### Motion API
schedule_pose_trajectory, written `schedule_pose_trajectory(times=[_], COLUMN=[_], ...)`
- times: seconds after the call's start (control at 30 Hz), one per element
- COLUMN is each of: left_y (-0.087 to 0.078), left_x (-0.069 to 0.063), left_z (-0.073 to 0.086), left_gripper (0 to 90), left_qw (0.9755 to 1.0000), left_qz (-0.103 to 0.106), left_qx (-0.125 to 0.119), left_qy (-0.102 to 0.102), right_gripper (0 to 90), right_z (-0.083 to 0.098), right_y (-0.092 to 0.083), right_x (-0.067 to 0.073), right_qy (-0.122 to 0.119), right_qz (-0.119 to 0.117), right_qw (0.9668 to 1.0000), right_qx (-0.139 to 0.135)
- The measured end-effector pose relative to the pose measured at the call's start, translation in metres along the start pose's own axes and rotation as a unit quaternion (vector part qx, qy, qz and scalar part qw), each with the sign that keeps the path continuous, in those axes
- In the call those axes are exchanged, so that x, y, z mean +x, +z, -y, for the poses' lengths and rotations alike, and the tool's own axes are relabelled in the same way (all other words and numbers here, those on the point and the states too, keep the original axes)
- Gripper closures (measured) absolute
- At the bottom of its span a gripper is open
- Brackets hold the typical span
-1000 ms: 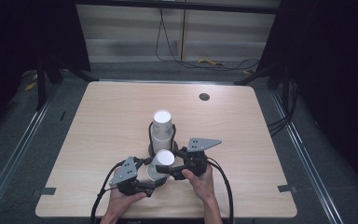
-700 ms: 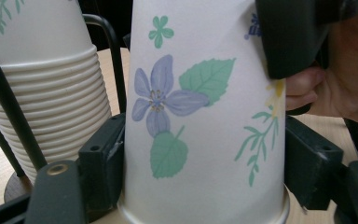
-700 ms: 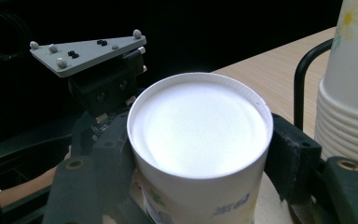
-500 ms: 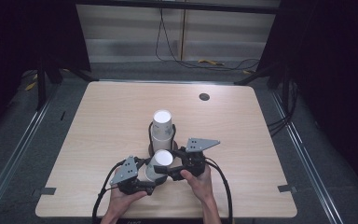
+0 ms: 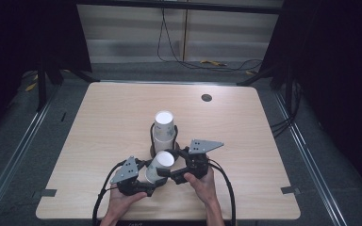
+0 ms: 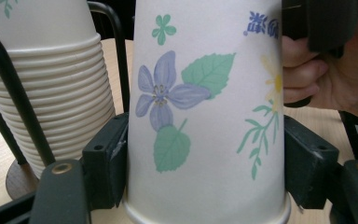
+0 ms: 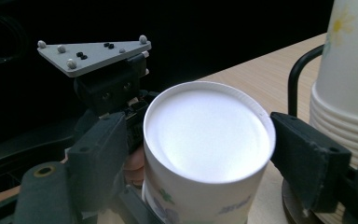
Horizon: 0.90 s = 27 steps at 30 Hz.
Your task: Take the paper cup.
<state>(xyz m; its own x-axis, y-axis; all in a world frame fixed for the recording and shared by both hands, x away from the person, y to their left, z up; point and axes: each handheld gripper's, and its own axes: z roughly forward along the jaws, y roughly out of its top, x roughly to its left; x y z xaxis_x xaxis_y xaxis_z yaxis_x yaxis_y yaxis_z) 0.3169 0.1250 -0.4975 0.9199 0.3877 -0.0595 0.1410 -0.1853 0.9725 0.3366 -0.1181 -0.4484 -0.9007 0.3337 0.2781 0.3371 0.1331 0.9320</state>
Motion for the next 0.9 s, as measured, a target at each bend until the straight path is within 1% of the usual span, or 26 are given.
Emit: schedule_pose_trajectory(times=[0.1, 0.2, 0.27, 0.37, 0.47, 0.5, 0.57, 0.6, 0.63, 0.67, 0.8, 0.87, 0.9], left_y=[-0.001, -0.002, -0.004, -0.005, -0.006, -0.006, -0.007, -0.007, -0.007, -0.007, -0.006, -0.005, -0.006], left_x=[0.002, 0.004, 0.005, 0.006, 0.008, 0.008, 0.009, 0.009, 0.009, 0.012, 0.013, 0.013, 0.013], left_z=[-0.001, -0.003, -0.005, -0.006, -0.009, -0.009, -0.011, -0.011, -0.011, -0.011, -0.013, -0.015, -0.016], left_gripper=[27.7, 27.8, 27.9, 28.0, 28.1, 28.1, 28.1, 28.2, 28.2, 28.2, 28.2, 28.2, 28.2], left_qw=[1.0000, 0.9999, 0.9998, 0.9997, 0.9994, 0.9994, 0.9988, 0.9988, 0.9988, 0.9984, 0.9982, 0.9980, 0.9977], left_qz=[0.004, 0.007, 0.006, 0.007, 0.006, 0.006, 0.005, 0.005, 0.005, 0.005, 0.010, 0.008, 0.009], left_qx=[0.001, 0.007, 0.017, 0.021, 0.033, 0.033, 0.047, 0.048, 0.048, 0.055, 0.059, 0.062, 0.067], left_qy=[-0.003, -0.001, 0.001, 0.005, 0.007, 0.007, 0.010, 0.007, 0.007, 0.010, 0.007, 0.008, 0.012], right_gripper=[20.7, 20.1, 19.7, 19.5, 19.4, 19.4, 18.8, 18.6, 18.2, 17.8, 17.5, 17.1, 17.1], right_z=[0.001, 0.003, 0.004, 0.004, 0.006, 0.006, 0.008, 0.009, 0.009, 0.009, 0.010, 0.011, 0.012], right_y=[-0.003, -0.007, -0.010, -0.015, -0.019, -0.019, -0.022, -0.022, -0.023, -0.024, -0.025, -0.026, -0.027], right_x=[0.000, 0.000, -0.001, -0.001, -0.002, -0.002, -0.003, -0.003, -0.003, -0.003, -0.003, -0.003, -0.003], right_qy=[0.000, 0.000, -0.001, -0.002, -0.002, -0.002, -0.001, -0.001, -0.004, -0.005, -0.010, -0.010, -0.011], right_qz=[0.000, 0.004, 0.007, 0.013, 0.017, 0.017, 0.022, 0.023, 0.023, 0.023, 0.021, 0.025, 0.029], right_qw=[1.0000, 1.0000, 1.0000, 0.9999, 0.9998, 0.9998, 0.9997, 0.9997, 0.9997, 0.9997, 0.9997, 0.9996, 0.9994], right_qx=[-0.005, -0.005, -0.005, -0.007, -0.006, -0.006, -0.006, -0.002, -0.002, -0.001, 0.006, 0.011, 0.015])
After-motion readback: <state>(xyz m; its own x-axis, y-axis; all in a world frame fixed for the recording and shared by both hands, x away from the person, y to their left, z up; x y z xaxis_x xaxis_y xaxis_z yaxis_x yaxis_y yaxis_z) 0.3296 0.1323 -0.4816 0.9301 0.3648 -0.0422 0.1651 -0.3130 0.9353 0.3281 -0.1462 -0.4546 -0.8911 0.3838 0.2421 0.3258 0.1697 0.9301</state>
